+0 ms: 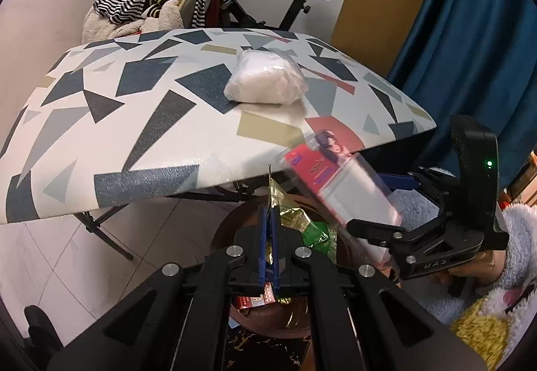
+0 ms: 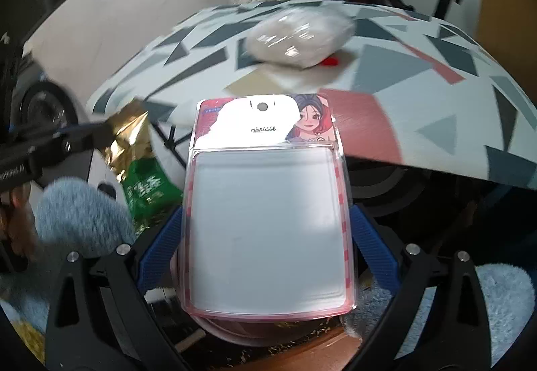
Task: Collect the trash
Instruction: 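Carry the pink card over the bin and open the right gripper while the left gripper holds the wrapper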
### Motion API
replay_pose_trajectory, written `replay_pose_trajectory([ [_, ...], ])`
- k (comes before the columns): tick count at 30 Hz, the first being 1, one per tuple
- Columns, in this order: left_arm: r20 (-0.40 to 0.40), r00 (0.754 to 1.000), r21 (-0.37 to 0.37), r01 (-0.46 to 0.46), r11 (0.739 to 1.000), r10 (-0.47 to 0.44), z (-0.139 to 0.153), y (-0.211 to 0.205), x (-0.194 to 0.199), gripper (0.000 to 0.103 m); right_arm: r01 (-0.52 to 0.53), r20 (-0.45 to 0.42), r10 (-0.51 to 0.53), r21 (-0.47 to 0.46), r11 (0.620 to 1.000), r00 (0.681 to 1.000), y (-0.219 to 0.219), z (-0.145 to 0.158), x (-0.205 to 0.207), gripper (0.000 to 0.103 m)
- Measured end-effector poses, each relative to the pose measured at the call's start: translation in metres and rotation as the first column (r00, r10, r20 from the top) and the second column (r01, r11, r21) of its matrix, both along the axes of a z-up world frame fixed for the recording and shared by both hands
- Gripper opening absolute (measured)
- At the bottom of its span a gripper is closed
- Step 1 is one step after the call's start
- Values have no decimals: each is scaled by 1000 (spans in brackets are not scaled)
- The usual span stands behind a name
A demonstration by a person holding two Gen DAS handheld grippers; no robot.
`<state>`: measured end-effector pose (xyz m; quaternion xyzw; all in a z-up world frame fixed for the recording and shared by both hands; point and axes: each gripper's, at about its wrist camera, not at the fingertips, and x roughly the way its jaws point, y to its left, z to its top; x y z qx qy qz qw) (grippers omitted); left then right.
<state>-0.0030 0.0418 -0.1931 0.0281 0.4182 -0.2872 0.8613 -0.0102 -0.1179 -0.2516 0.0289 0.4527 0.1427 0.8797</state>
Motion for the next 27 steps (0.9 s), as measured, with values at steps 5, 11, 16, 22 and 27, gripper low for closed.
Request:
replay_pose_trajectory([
  [5,-13,1000,7,-2,1000,2,-7,3,-4,3,-8,-22,8,-8,1000,1000,9,-15,-1,95],
  [11,-26,1000,13,-9,1000,10,-11,7,-2,3,-15,-48,15,-7,1000,999,14,-27,5,95],
  [16,-36,999,20,-3,1000,4,-14,4,-1,3,-8,-74,9,10,1000,997,13,-36,12,96],
  [22,-48,999,21,-1,1000,2,-18,3,2,3,0,-117,5,43,999,993,11,-44,22,97],
  [27,-49,999,22,6,1000,-5,-18,1,2,3,15,-118,-9,59,998,993,7,-45,25,97],
])
